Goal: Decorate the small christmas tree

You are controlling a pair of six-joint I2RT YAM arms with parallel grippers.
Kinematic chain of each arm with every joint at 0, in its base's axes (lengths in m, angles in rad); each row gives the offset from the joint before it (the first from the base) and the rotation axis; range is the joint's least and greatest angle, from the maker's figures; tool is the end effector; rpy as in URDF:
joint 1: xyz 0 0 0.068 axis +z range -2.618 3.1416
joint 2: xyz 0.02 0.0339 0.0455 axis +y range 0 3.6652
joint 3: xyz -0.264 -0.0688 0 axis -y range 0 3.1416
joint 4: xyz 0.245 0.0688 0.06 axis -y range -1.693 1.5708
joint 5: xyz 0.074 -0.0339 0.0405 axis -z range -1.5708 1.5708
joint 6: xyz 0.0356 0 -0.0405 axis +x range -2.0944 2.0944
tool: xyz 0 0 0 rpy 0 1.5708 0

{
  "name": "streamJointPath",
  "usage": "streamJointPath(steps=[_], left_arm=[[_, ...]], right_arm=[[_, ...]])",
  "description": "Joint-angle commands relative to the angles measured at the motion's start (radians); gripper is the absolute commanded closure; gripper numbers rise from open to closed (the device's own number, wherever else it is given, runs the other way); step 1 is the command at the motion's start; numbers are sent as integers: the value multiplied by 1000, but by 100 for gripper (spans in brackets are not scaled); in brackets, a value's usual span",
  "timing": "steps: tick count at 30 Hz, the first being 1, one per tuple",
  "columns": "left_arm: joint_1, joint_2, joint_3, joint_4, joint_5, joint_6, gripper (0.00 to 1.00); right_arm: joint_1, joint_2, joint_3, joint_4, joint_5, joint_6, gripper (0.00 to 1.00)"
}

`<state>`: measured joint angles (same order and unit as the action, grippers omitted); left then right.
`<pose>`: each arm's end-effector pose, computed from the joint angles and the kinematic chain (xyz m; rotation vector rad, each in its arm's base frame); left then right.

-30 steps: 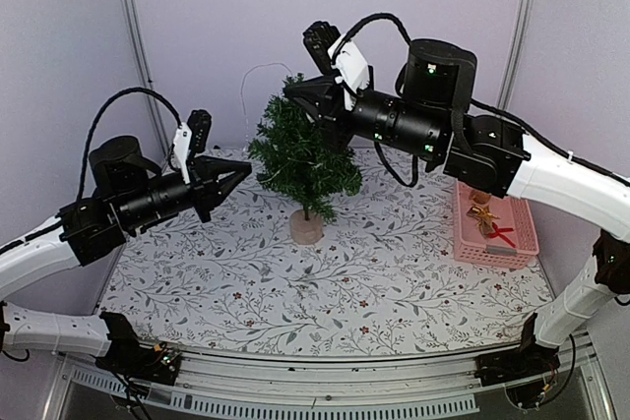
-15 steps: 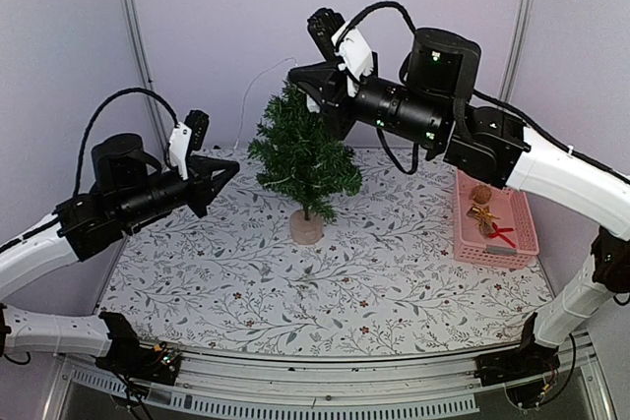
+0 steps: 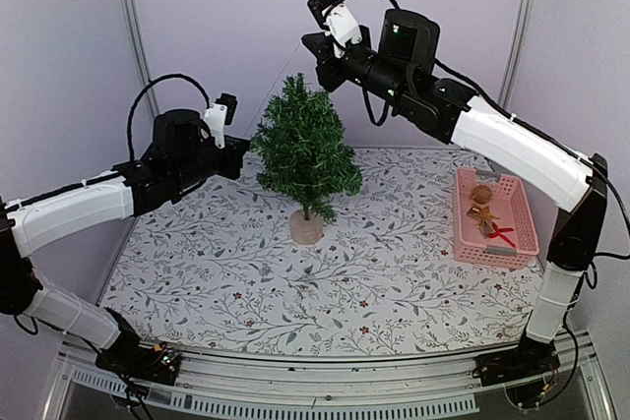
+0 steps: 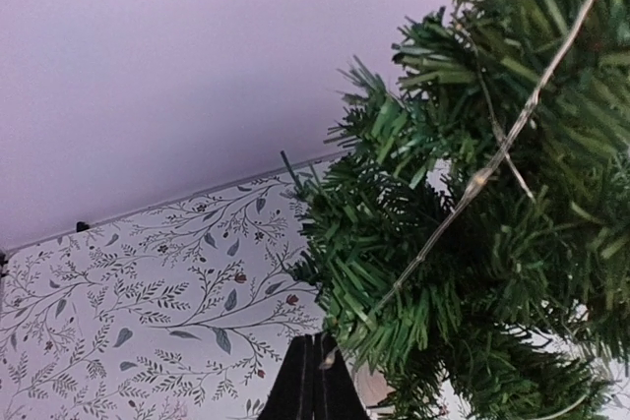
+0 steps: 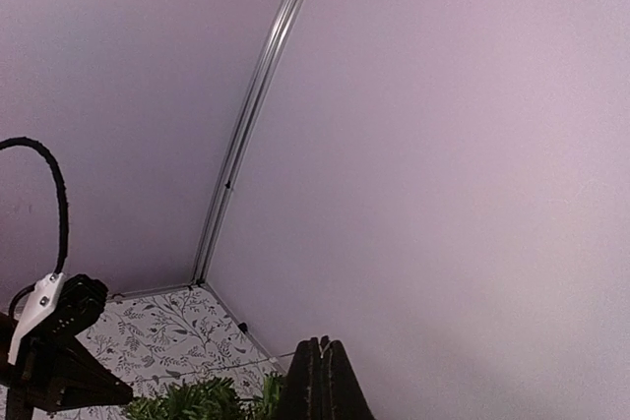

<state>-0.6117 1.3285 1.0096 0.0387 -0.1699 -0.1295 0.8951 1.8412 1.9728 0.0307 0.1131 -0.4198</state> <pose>0.2597 -0.1748 0.3198 0.3280 1.8330 -0.3592 0.2742 0.3357 0.4772 -0.7893 1.1766 0.3140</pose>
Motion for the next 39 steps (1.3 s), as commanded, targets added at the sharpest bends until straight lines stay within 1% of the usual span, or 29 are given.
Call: streamJointPath(steps=[1, 4, 5, 11, 13, 16, 26, 31, 35, 39], left_arm=[[28, 25, 38, 23, -16, -21, 100], [36, 34, 46, 25, -11, -30, 100], [39, 34, 47, 26, -7, -33, 100], [53, 29, 25, 22, -4, -56, 100], [68, 39, 19, 19, 7, -73, 100], [73, 60, 25, 6, 45, -76, 100], [77, 77, 5, -12, 67, -116, 100], [88, 134, 55, -15, 90, -109, 100], [92, 179, 102, -32, 100, -112, 100], [93, 190, 106, -35, 118, -112, 100]], right_arm=[[-55, 38, 87, 72, -66, 5, 100], [-89, 63, 100, 76, -102, 11, 100], [-100, 70, 106, 77, -139, 14, 100], [-164, 123, 134, 98, -250, 70, 100], [-170, 158, 143, 110, -299, 108, 100], [-170, 188, 144, 111, -334, 136, 100], [-181, 230, 137, 116, -323, 159, 100], [-203, 255, 138, 118, -287, 159, 100], [-226, 274, 138, 122, -295, 174, 100], [-235, 295, 136, 123, -315, 187, 100]])
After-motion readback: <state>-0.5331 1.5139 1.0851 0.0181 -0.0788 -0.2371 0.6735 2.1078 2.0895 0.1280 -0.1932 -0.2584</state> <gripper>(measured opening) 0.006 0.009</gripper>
